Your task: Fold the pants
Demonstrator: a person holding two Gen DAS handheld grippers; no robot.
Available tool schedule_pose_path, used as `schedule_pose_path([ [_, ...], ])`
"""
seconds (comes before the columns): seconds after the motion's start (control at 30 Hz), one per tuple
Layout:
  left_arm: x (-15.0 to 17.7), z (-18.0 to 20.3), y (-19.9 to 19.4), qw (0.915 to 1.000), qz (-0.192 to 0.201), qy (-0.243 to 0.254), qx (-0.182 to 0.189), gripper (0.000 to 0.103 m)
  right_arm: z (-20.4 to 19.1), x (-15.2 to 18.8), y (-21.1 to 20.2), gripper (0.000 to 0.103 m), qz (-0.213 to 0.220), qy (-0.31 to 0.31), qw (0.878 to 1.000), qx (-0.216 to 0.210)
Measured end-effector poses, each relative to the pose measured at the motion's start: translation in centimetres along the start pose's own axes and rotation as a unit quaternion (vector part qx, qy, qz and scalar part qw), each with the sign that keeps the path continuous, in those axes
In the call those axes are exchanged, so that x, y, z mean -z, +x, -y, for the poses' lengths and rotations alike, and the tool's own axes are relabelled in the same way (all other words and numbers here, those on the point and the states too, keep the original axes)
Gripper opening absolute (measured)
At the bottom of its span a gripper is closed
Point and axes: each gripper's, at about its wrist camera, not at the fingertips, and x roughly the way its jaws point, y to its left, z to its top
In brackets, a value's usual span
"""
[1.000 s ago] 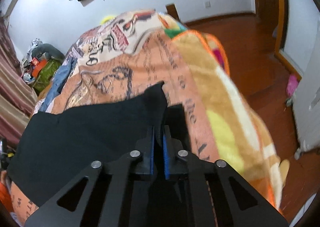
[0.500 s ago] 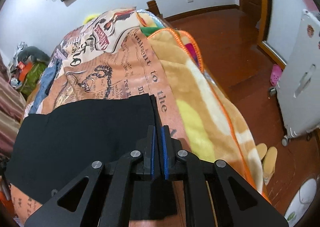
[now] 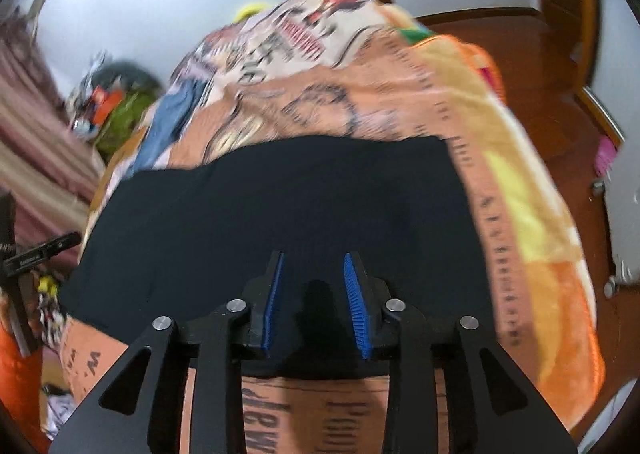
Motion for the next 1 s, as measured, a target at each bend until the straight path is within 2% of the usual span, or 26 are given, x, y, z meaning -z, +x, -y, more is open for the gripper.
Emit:
schedule_pose_path([
  [0.1, 1.5, 0.2, -0.1, 0.9998, 0.016, -0.012, 0.0, 0.07, 0.0, 0.7, 2.2, 0.036, -0.029, -0.02, 0.999, 0.035],
  [0.2, 3.1, -0.7, -1.0, 0.9992, 0.015, -0.029, 0.023, 0.071, 0.9, 1.2, 2.0, 0.04, -0.028, -0.015, 0.998, 0.048],
  [0.37, 5.1, -0.2, -2.4, 0.9996, 0.02, -0.004, 0.018, 0.071, 2.0, 1.8, 1.2, 0.046, -0.03, -0.003, 0.997, 0.064],
  [0.6, 4.2, 0.3, -3.3, 0.9997, 0.016, 0.016, 0.004, 0.071, 3.3, 3.1, -1.1, 0.048, -0.028, 0.036, 0.995, 0.09],
  [0.67, 3.4, 0.6, -3.8, 0.9994, 0.027, 0.019, 0.002, 0.071, 3.9, 3.6, -1.9, 0.049, -0.024, 0.058, 0.994, 0.084],
  [0.77, 1.9, 1.7, -4.4, 0.9985, 0.046, 0.025, 0.017, 0.071, 5.2, 4.5, -3.0, 0.061, -0.008, 0.125, 0.99, 0.06],
  [0.83, 1.1, 2.6, -4.4, 0.9978, 0.053, 0.034, 0.023, 0.071, 5.9, 5.3, -3.4, 0.061, 0.005, 0.165, 0.986, 0.034],
  [1.0, -0.6, 6.2, -2.7, 0.996, 0.044, 0.072, 0.03, 0.071, 6.7, 6.2, -3.0, 0.061, 0.022, 0.212, 0.977, 0.016],
])
